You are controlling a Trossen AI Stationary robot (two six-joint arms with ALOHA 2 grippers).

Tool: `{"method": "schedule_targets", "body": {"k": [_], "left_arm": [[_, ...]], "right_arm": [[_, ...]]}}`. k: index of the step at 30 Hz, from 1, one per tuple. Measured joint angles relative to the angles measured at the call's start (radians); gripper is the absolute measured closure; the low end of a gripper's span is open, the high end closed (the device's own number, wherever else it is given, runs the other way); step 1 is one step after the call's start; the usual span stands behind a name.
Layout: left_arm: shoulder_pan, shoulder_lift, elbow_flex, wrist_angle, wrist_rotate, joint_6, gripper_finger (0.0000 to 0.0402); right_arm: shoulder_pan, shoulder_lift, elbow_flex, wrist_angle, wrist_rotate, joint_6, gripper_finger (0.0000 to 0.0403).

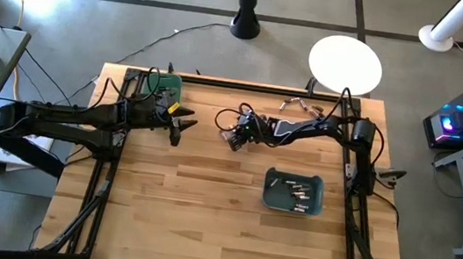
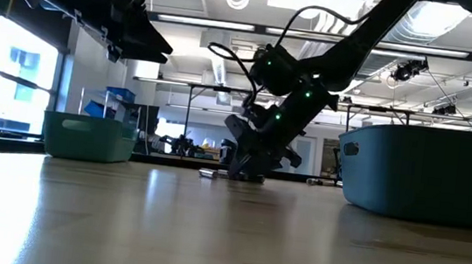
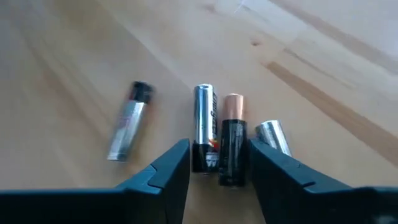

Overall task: Sort batteries
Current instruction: Put the black battery into the green bin

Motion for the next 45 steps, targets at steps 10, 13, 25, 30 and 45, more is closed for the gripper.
{"method": "schedule_targets", "body": {"k": [10,13,25,30,45], "left_arm": [[0.000,0.000,0.000,-0.003,0.000,0.000,0.0227],[0.000,0.000,0.000,-0.006,0.000,0.000,0.0227],[0.000,0.000,0.000,-0.007,0.001,0.000,0.0227],[0.000,0.000,0.001,-0.026,0.001,0.000,0.0227],[-0.006,0.000,0.001,-0.052,0.001,-0.007,0.0227]], "right_arm": [[0.000,-0.002,0.001,-0.050,0.052,-0.026,0.0275],[-0.001,-0.002,0.001,-0.051,0.017,-0.061,0.0274],[-0.023,-0.004,0.044,-0.068,-0.132,-0.137,0.0158],[-0.022,-0.031,0.105,-0.179,-0.117,-0.216,0.0150],[0.049,-0.032,0.081,-0.078,-0.097,-0.211,0.0165]]}}
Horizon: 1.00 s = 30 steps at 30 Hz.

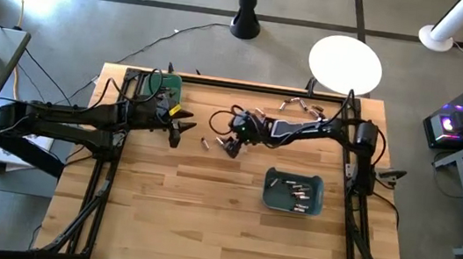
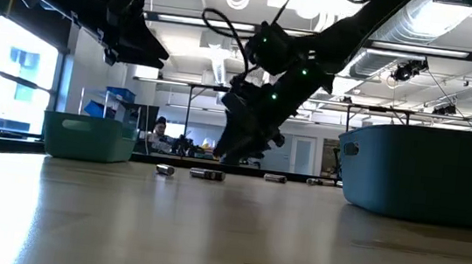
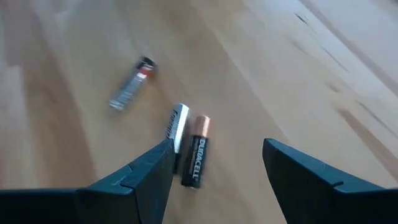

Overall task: Sort batteries
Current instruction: Put the black battery into the green bin

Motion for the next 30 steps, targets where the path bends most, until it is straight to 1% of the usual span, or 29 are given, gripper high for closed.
{"method": "schedule_targets", "body": {"k": [2,6,15,22,26,28,30], "left_arm": [[-0.001,0.000,0.000,0.000,0.000,-0.001,0.0227],[-0.001,0.000,0.000,0.001,0.000,-0.001,0.0227],[-0.001,0.000,0.000,0.002,0.000,-0.003,0.0227],[-0.002,0.000,0.000,0.001,0.000,-0.007,0.0227],[-0.002,0.000,0.000,0.001,0.000,-0.007,0.0227],[-0.002,0.000,0.000,0.001,0.000,-0.007,0.0227],[-0.002,0.000,0.000,0.001,0.000,-0.008,0.0227]], "right_arm": [[0.022,0.000,-0.001,0.024,0.021,0.001,0.0165],[0.051,0.000,-0.001,0.034,0.106,0.021,0.0167],[0.078,0.082,-0.002,0.129,0.129,0.026,0.0192],[0.096,0.088,-0.002,0.180,0.130,0.025,0.0196],[0.114,0.087,-0.002,0.215,0.089,0.025,0.0196],[0.120,0.092,-0.002,0.214,0.100,0.025,0.0196],[0.125,0.101,-0.002,0.211,0.135,0.029,0.0196]]}}
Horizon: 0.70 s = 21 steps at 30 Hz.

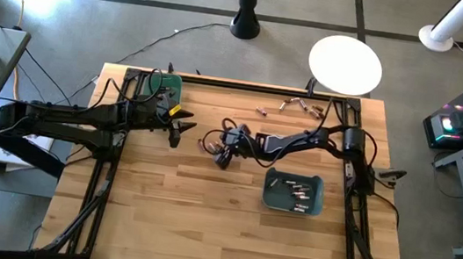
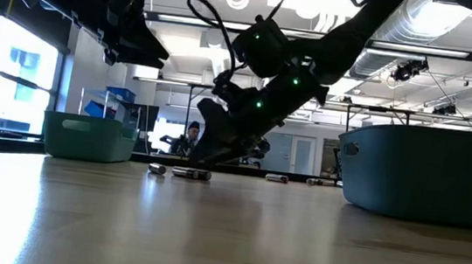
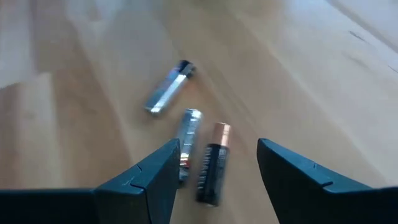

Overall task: Sort batteries
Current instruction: Put the black battery into the green bin

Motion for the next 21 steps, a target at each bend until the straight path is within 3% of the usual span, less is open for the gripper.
{"method": "schedule_targets", "body": {"k": [8,13,16,21], "left_arm": [[0.000,0.000,0.000,0.000,0.000,-0.001,0.0227],[0.000,0.000,0.000,0.000,0.000,-0.002,0.0227],[0.000,0.000,0.000,0.000,-0.001,-0.001,0.0227],[0.000,0.000,0.000,0.001,-0.029,0.061,0.0227]], "right_arm": [[0.002,0.046,0.000,-0.002,0.087,0.016,0.0196],[-0.004,0.045,0.002,-0.026,0.088,0.006,0.0213],[-0.008,0.048,-0.009,-0.022,0.088,-0.001,0.0253],[-0.009,0.043,-0.120,0.148,0.141,0.039,0.0361]]}}
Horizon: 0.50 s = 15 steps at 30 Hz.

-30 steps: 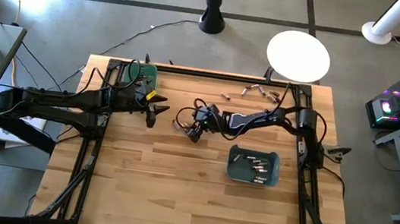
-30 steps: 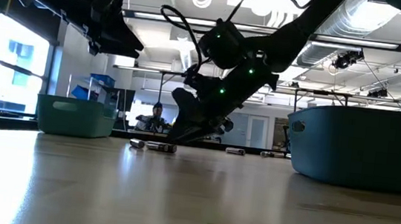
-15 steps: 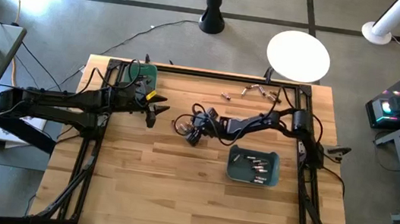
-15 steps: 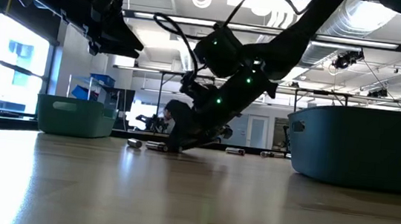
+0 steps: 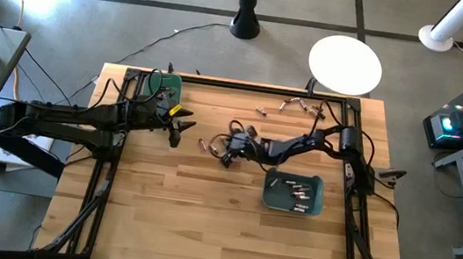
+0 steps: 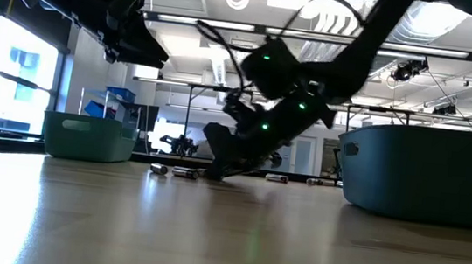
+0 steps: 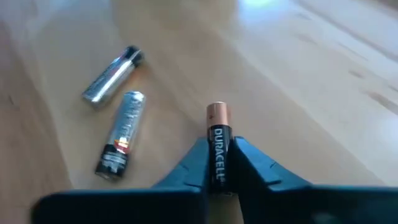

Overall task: Sort batteries
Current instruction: Put the black battery into the green bin

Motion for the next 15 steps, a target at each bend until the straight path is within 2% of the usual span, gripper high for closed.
{"method": "schedule_targets", "body": {"k": [2,5,8,10,13,15], "left_arm": [[0.000,0.000,0.000,0.004,-0.010,0.000,0.0227],[-0.010,0.003,-0.011,0.069,-0.005,0.016,0.0227],[-0.030,0.012,-0.082,0.294,0.044,0.064,0.0227],[-0.041,0.028,-0.142,0.504,0.105,0.094,0.0227],[-0.054,0.068,-0.219,0.775,0.205,0.115,0.0227],[-0.066,0.104,-0.245,0.894,0.254,0.129,0.0227]], "right_arm": [[0.000,-0.016,-0.102,0.163,0.033,0.041,0.0375],[-0.005,-0.026,-0.275,0.537,0.035,0.087,0.0371],[0.004,-0.029,-0.405,0.983,0.002,0.110,0.0362],[0.022,-0.032,-0.462,1.179,-0.017,0.105,0.0368],[0.063,-0.065,-0.481,1.195,-0.021,0.052,0.0372],[0.092,-0.089,-0.452,1.225,-0.037,-0.007,0.0372]]}}
